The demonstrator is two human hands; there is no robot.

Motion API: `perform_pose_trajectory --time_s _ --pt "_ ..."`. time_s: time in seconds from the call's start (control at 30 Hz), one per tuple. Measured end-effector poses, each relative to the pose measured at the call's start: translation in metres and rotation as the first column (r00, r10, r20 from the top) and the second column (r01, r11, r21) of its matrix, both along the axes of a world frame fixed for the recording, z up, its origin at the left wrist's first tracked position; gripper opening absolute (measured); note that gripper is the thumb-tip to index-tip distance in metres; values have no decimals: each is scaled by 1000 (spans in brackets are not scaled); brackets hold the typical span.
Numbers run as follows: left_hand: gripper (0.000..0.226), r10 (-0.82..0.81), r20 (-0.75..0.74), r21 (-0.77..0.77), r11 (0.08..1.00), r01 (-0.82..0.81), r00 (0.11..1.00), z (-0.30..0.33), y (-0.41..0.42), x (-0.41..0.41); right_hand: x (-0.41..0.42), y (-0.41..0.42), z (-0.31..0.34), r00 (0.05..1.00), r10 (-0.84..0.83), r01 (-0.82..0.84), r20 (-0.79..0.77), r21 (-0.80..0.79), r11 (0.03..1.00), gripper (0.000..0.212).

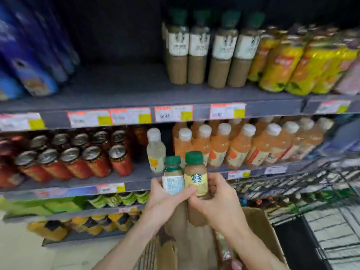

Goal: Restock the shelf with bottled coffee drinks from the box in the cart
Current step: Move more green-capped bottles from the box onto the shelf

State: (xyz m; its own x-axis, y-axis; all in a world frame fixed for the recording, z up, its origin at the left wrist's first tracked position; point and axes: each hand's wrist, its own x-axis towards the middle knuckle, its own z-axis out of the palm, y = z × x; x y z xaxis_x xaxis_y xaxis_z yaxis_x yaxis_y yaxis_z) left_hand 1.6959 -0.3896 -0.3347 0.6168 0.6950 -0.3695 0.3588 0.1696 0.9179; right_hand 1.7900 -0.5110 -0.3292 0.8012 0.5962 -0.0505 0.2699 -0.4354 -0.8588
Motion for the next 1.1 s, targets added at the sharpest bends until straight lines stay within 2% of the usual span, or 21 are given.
perform_pose_trajectory --time_s 0.13,0.2,0.3,0.5,0.7,0.87,1.1 --pt "70 -4 119 263 964 -28 993 92 18 0 1 19 79 996 -2 -11 91 143 990 45" --pt "67 -36 176 363 931 -31 984 129 29 2 6 29 116 991 -12 -14 130 194 981 43" --pt "69 -63 261 436 898 -59 963 179 43 6 14 42 167 984 -14 -33 175 261 965 42" --pt "54 -120 331 574 813 -98 936 248 70 30 45 67 236 971 -28 -61 236 360 931 49" --pt "53 -182 277 649 760 -44 943 274 91 68 84 84 252 967 -38 -68 251 400 914 50" --pt "45 -208 248 617 787 12 946 260 100 95 114 88 230 974 -40 -44 222 364 931 52" --pt "49 -217 278 559 829 26 936 235 106 127 141 96 212 979 -62 -11 193 358 934 49"
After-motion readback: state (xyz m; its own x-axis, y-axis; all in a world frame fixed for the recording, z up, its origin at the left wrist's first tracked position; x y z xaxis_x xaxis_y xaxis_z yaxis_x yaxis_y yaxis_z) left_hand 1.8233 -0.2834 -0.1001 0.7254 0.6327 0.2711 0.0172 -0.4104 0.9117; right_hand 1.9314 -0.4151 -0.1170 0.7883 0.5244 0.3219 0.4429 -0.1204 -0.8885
